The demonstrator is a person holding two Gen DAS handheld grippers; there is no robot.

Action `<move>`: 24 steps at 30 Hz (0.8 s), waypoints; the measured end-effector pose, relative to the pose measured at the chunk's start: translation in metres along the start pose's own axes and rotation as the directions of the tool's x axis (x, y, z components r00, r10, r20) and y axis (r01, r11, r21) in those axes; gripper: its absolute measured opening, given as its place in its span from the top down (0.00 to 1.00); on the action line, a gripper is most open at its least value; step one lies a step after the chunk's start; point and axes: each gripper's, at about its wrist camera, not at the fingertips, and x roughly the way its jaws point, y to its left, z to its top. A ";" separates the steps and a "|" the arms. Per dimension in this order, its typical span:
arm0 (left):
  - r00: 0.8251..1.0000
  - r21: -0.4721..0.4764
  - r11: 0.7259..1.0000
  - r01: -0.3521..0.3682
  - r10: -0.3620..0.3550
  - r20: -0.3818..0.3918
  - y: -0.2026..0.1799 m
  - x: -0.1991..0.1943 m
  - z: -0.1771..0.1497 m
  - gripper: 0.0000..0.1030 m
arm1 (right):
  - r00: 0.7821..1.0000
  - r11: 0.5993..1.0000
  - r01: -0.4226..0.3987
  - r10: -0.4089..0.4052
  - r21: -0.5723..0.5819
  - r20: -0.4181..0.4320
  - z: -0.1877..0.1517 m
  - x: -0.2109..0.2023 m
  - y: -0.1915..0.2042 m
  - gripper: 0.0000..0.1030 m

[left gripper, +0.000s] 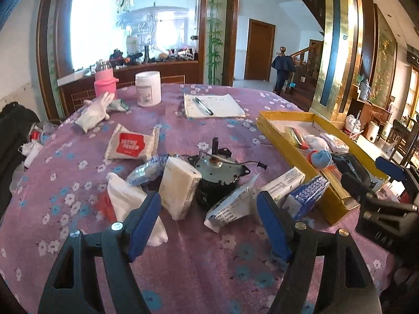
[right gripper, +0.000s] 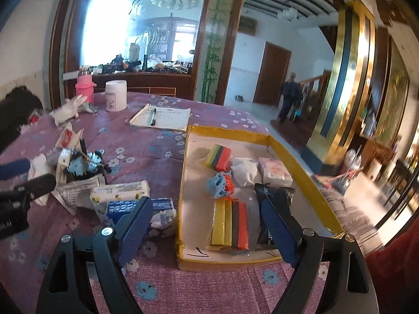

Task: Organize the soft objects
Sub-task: 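Withdraw both tools from the tray back over the cluttered table, then grasp the blue towel with right tool while left tool grasps the white glove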

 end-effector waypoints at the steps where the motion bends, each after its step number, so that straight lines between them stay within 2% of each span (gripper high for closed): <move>1: 1.000 -0.005 1.000 -0.003 0.003 -0.005 0.001 0.001 0.000 0.28 | 1.000 1.000 0.006 -0.006 -0.017 0.003 -0.001 -0.001 0.004 0.15; 10: 1.000 -0.029 0.999 -0.013 0.012 -0.016 0.006 0.003 -0.002 0.28 | 1.000 0.996 -0.001 0.002 -0.086 0.018 -0.004 -0.002 0.021 0.14; 17: 1.000 -0.076 0.997 -0.026 0.025 -0.014 0.017 0.002 0.000 0.28 | 0.987 0.987 -0.158 0.158 0.006 -0.008 -0.004 -0.006 0.010 0.14; 20: 0.999 -0.111 0.993 -0.030 0.029 -0.013 0.025 0.002 0.001 0.28 | 0.964 0.964 -0.265 0.266 0.028 -0.017 -0.006 -0.009 0.010 0.14; 24: 0.999 -0.153 0.987 -0.042 0.041 -0.010 0.034 0.000 0.002 0.28 | 0.911 0.914 -0.406 0.406 0.009 -0.072 -0.009 -0.008 0.029 0.19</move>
